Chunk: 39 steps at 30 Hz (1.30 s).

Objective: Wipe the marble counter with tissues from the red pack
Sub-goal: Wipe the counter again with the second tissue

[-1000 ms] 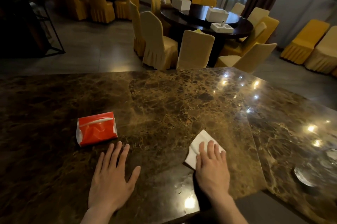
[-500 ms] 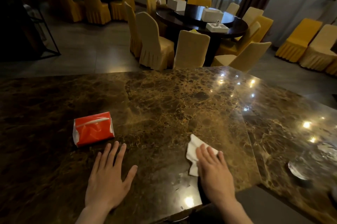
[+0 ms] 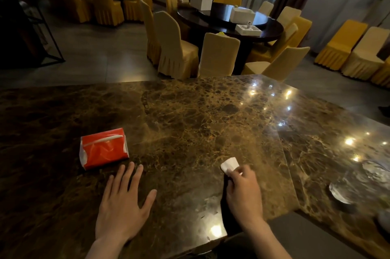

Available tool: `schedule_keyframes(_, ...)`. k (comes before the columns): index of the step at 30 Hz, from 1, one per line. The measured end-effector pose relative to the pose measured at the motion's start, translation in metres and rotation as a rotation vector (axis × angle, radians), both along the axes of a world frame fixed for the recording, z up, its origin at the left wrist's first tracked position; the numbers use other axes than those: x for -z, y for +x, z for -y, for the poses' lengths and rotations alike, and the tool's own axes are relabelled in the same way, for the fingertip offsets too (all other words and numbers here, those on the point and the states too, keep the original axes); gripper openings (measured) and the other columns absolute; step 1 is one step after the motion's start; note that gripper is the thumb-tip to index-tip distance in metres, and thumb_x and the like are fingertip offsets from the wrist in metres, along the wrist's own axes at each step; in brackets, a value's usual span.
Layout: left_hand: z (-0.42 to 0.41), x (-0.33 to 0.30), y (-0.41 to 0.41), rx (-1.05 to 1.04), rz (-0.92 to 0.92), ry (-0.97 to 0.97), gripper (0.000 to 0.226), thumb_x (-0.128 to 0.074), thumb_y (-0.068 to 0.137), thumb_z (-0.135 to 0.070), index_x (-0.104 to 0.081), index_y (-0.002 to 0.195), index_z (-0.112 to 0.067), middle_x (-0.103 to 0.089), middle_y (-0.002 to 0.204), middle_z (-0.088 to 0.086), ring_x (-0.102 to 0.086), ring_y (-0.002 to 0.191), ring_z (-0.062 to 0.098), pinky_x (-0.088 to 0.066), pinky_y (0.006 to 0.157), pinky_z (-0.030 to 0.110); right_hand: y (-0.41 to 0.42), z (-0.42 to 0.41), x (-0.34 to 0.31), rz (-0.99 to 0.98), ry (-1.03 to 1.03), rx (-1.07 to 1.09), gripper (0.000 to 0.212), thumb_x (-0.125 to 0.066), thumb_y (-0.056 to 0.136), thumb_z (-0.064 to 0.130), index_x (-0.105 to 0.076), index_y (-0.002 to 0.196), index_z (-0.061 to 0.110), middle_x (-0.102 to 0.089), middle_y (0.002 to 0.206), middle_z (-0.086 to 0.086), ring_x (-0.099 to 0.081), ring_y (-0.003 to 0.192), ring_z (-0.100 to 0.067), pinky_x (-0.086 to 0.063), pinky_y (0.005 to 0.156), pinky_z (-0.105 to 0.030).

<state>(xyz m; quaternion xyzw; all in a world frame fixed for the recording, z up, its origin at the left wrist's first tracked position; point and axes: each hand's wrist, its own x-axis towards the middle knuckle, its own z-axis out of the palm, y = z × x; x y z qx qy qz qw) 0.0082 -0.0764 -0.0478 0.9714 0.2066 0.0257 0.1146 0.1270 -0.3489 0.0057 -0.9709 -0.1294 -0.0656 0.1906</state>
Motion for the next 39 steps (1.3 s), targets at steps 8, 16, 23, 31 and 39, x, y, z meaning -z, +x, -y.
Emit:
schedule_keyframes(8,0.001,0.0,0.001,-0.014,-0.005,0.012,0.088,-0.002,0.087,-0.08,0.0,0.162,-0.033,0.002,0.172,-0.005,0.015,0.155,0.013,0.005,0.128,0.041,-0.074,-0.039,0.017,0.016,-0.18,-0.596,0.046,-0.072,0.078,0.025,-0.073,0.122,0.012,-0.069,0.131,-0.003,-0.063,0.123,-0.021,-0.051,0.1,-0.029)
schedule_keyframes(16,-0.002,0.002,0.0,-0.006,-0.002,0.003,0.089,0.001,0.087,-0.082,0.001,0.162,-0.034,0.005,0.172,-0.007,0.017,0.155,0.012,0.006,0.128,0.041,-0.001,0.0,0.001,-0.026,-0.125,-0.18,0.035,-0.074,0.079,-0.001,-0.077,0.109,0.018,-0.077,0.104,0.003,-0.065,0.096,-0.021,-0.059,0.066,-0.036)
schedule_keyframes(23,0.0,0.001,0.002,-0.004,-0.036,0.012,0.088,0.001,0.088,-0.079,0.005,0.162,-0.032,0.007,0.172,-0.005,0.018,0.154,0.013,0.006,0.128,0.041,-0.038,-0.067,0.001,-0.07,0.035,-0.365,0.035,-0.074,0.079,0.003,-0.078,0.106,0.025,-0.074,0.094,0.003,-0.062,0.091,-0.018,-0.049,0.073,-0.03)
schedule_keyframes(31,0.001,-0.004,0.001,-0.002,-0.02,0.0,0.089,0.0,0.086,-0.08,0.003,0.162,-0.033,0.005,0.172,-0.006,0.017,0.155,0.013,0.005,0.128,0.041,-0.019,-0.045,0.002,-0.095,-0.031,-0.283,0.018,-0.059,0.099,0.022,-0.075,0.107,0.021,-0.059,0.096,-0.002,-0.062,0.084,-0.022,-0.042,0.065,-0.029)
schedule_keyframes(39,0.0,-0.002,0.003,-0.003,-0.027,-0.007,0.089,-0.004,0.088,-0.08,0.003,0.162,-0.032,0.007,0.172,-0.005,0.017,0.155,0.014,0.004,0.128,0.042,-0.064,-0.092,0.017,-0.116,-0.004,-0.469,0.026,-0.064,0.096,0.02,-0.065,0.122,0.018,-0.05,0.122,-0.002,-0.048,0.107,-0.018,-0.048,0.08,-0.03)
